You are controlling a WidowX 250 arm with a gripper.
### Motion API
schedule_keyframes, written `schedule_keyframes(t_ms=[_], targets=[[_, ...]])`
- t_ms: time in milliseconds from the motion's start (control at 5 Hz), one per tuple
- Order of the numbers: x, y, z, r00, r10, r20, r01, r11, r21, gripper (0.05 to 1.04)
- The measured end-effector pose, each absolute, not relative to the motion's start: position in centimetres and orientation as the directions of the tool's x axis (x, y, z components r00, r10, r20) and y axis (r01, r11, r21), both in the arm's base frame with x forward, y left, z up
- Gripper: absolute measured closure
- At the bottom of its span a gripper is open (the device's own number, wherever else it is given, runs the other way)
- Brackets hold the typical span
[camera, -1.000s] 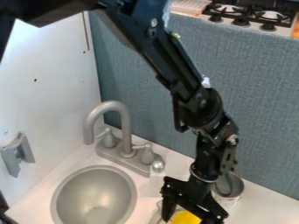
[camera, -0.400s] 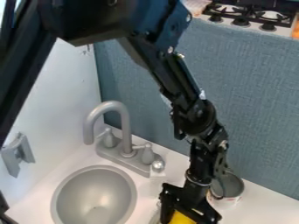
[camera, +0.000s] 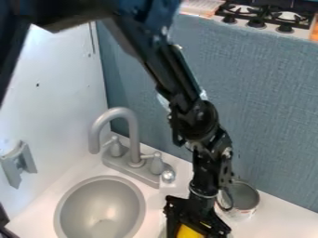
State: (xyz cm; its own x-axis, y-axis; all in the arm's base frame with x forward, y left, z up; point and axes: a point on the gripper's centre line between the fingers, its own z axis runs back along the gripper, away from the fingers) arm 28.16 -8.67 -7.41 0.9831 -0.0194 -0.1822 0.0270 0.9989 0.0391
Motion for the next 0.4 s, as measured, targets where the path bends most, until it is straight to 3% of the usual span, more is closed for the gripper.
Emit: schedule_keyframes(t_ms=[200, 400], targets=[[27.9, -8.6, -4.3, 0.992, 0.034, -0.12, -0.028, 0.998, 0.047, 0.186], [27.2, -11.3, -1.5, 0.997, 0.013, -0.073, -0.009, 0.999, 0.05, 0.186]])
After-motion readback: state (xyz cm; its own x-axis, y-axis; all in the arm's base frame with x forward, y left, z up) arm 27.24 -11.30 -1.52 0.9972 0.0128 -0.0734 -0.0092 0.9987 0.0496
